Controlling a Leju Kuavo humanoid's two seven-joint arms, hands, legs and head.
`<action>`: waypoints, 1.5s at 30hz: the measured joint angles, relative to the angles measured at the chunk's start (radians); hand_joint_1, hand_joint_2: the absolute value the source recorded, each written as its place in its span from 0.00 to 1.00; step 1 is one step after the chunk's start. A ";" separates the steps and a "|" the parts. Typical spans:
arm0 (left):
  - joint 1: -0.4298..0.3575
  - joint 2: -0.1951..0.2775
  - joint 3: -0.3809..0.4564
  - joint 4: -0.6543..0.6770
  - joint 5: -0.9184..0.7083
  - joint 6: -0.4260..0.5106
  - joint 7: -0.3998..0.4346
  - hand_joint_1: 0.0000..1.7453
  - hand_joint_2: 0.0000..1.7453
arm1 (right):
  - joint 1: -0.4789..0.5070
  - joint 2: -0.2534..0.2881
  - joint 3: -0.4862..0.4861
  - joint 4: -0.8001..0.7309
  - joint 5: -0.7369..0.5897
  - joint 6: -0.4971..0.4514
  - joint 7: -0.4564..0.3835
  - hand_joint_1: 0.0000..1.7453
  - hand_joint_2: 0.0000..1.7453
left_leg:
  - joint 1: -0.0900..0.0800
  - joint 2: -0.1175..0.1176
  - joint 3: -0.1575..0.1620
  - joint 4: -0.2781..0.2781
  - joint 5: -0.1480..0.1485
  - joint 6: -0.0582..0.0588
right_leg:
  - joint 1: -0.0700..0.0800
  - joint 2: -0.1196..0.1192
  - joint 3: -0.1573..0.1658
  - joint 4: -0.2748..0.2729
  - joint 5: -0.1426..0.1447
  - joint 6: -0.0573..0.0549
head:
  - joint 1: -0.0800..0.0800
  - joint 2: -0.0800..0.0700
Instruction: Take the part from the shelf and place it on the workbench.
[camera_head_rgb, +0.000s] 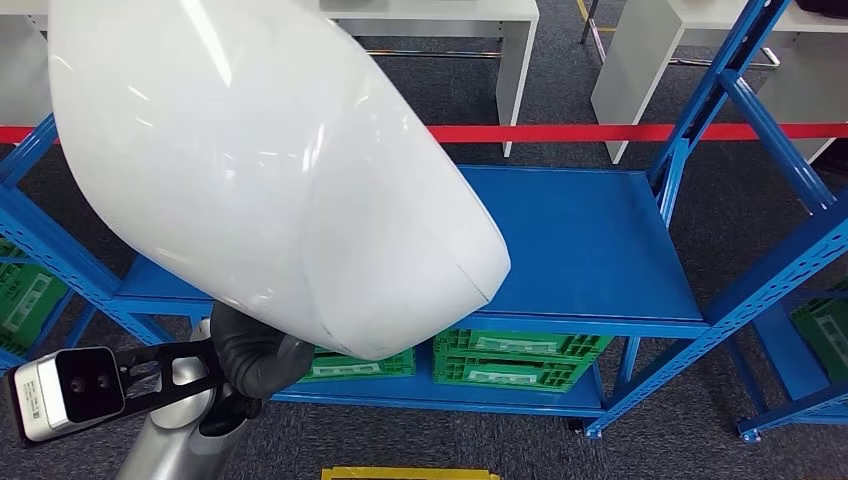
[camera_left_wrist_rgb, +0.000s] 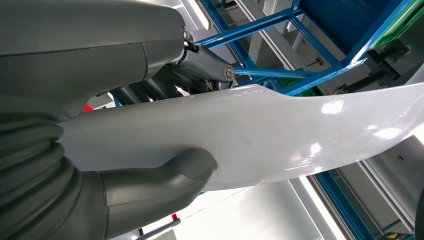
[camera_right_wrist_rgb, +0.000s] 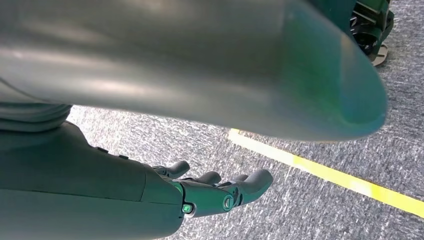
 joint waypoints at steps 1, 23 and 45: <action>0.000 0.000 0.000 0.000 0.000 0.000 0.000 1.00 1.00 | 0.000 0.000 0.000 0.000 0.000 0.000 0.000 0.00 0.00 | 0.000 0.000 0.000 0.000 0.000 0.000 | 0.000 0.000 0.000 0.000 0.000 0.000 | 0.000 0.000; 0.000 0.000 0.000 0.000 0.000 0.000 0.000 1.00 1.00 | 0.000 0.000 0.000 0.000 0.000 0.000 0.000 0.00 0.00 | 0.000 0.000 0.000 0.000 0.000 0.000 | 0.000 0.000 0.000 0.000 0.000 0.000 | 0.000 0.000; 0.000 0.000 0.000 0.000 0.000 0.000 0.000 1.00 1.00 | 0.000 0.000 0.000 0.000 0.000 0.000 0.000 0.00 0.00 | 0.000 0.000 0.000 0.000 0.000 0.000 | 0.000 0.000 0.000 0.000 0.000 0.000 | 0.000 0.000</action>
